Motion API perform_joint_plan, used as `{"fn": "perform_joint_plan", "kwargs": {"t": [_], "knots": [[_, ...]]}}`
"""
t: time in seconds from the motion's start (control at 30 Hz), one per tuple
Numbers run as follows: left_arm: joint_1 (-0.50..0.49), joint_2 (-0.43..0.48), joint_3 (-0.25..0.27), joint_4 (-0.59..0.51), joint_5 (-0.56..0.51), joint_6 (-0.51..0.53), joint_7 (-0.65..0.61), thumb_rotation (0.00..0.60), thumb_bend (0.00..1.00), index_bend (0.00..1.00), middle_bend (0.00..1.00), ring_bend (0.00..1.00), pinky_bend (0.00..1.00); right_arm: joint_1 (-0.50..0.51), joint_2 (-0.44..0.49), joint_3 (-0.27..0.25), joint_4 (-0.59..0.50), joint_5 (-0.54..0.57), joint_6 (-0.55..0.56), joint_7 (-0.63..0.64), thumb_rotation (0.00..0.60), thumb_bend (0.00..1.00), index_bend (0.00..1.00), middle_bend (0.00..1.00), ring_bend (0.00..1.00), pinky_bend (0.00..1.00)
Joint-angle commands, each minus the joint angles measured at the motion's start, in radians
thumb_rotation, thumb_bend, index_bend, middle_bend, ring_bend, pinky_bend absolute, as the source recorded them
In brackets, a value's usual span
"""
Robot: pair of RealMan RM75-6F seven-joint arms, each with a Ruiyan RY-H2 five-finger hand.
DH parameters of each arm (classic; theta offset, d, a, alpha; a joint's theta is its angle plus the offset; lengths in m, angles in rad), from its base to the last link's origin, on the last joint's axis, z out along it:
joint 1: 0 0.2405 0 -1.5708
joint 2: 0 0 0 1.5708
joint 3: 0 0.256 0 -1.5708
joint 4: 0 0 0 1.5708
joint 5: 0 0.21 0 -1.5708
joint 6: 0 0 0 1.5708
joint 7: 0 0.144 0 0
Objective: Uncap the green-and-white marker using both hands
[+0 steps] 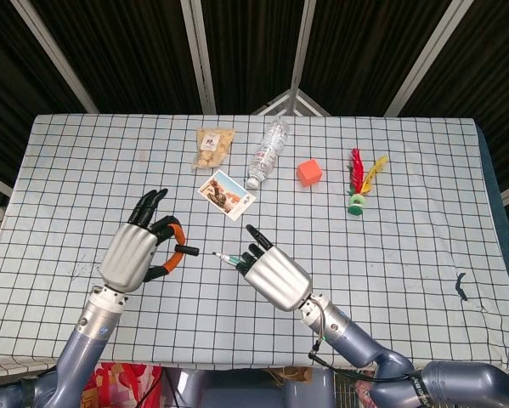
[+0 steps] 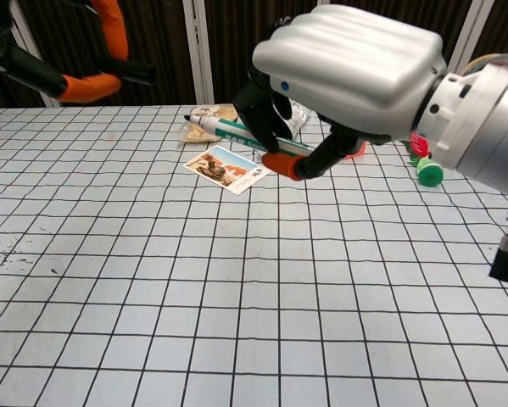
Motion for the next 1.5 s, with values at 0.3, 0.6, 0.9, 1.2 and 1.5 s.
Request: {"fn": "perform_joint_plan", "kwargs": {"t": [0.3, 0.6, 0.9, 1.2, 1.5], "knots": [[0.102, 0.108, 0.059, 0.083, 0.050, 0.067, -0.172, 0.600, 0.59, 0.62, 0.43, 0.02, 0.00, -0.044, -0.059, -0.069, 0.171, -0.074, 0.060, 0.124, 0.600, 0.66, 0.60, 0.69, 0.51, 0.19], [0.126, -0.023, 0.158, 0.378, 0.065, -0.002, -0.401, 0.600, 0.58, 0.55, 0.41, 0.02, 0.00, -0.064, -0.089, -0.094, 0.278, -0.069, 0.055, 0.188, 0.600, 0.66, 0.60, 0.69, 0.51, 0.19], [0.092, -0.191, 0.154, 0.641, 0.041, -0.097, -0.596, 0.600, 0.58, 0.47, 0.33, 0.01, 0.00, -0.072, -0.111, -0.095, 0.326, -0.073, 0.060, 0.220, 0.600, 0.66, 0.60, 0.69, 0.51, 0.19], [0.061, -0.296, 0.143, 0.788, 0.048, -0.130, -0.637, 0.600, 0.57, 0.37, 0.24, 0.00, 0.00, -0.075, -0.131, -0.100, 0.358, -0.067, 0.041, 0.243, 0.600, 0.66, 0.60, 0.69, 0.51, 0.19], [0.077, -0.238, 0.137, 0.733, 0.080, -0.059, -0.638, 0.600, 0.56, 0.16, 0.07, 0.00, 0.00, -0.079, -0.169, -0.110, 0.407, -0.057, 0.020, 0.280, 0.600, 0.66, 0.60, 0.69, 0.51, 0.19]]}}
